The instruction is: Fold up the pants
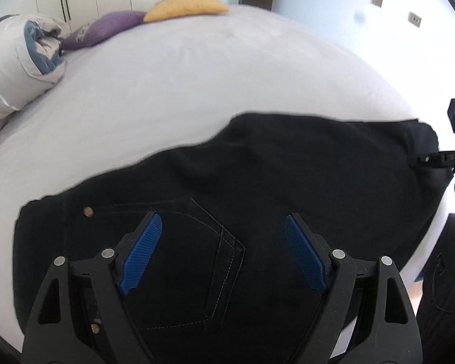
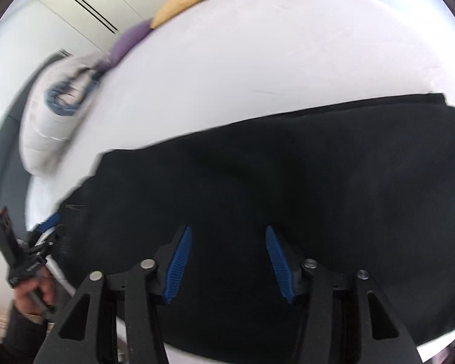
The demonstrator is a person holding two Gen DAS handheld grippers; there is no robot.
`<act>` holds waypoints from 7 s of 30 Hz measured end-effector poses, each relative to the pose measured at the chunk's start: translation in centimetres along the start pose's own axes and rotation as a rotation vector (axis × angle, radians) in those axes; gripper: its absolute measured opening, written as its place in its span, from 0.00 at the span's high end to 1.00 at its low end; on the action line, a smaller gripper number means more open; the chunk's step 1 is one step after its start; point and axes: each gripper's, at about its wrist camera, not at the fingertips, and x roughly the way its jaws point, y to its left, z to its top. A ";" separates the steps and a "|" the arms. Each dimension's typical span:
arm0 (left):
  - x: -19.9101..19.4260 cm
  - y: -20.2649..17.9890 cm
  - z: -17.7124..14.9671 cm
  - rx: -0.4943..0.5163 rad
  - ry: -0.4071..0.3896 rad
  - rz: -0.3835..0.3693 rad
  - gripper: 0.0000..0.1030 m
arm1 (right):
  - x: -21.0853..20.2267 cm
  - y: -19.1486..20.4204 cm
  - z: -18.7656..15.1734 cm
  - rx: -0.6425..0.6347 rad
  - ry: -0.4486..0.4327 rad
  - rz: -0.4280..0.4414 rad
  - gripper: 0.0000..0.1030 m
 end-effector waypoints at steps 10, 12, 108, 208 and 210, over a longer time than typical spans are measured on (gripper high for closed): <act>1.3 2.7 -2.2 -0.088 0.069 0.062 0.18 | -6.1 -5.1 1.9 0.201 -0.187 0.079 0.64; 0.5 2.3 -1.4 -0.106 0.034 0.044 0.18 | -3.8 -0.8 2.9 0.093 -0.126 0.208 0.51; 6.9 -2.6 0.8 -0.368 0.053 -0.361 0.13 | 1.1 15.7 -10.3 -0.386 -0.191 -0.262 0.90; 14.7 2.8 0.5 -0.248 0.240 -0.513 0.87 | 5.7 4.6 2.0 0.090 0.151 0.692 0.46; 14.8 3.0 0.2 -0.262 0.234 -0.525 0.87 | 4.9 4.0 0.2 0.117 0.158 0.711 0.46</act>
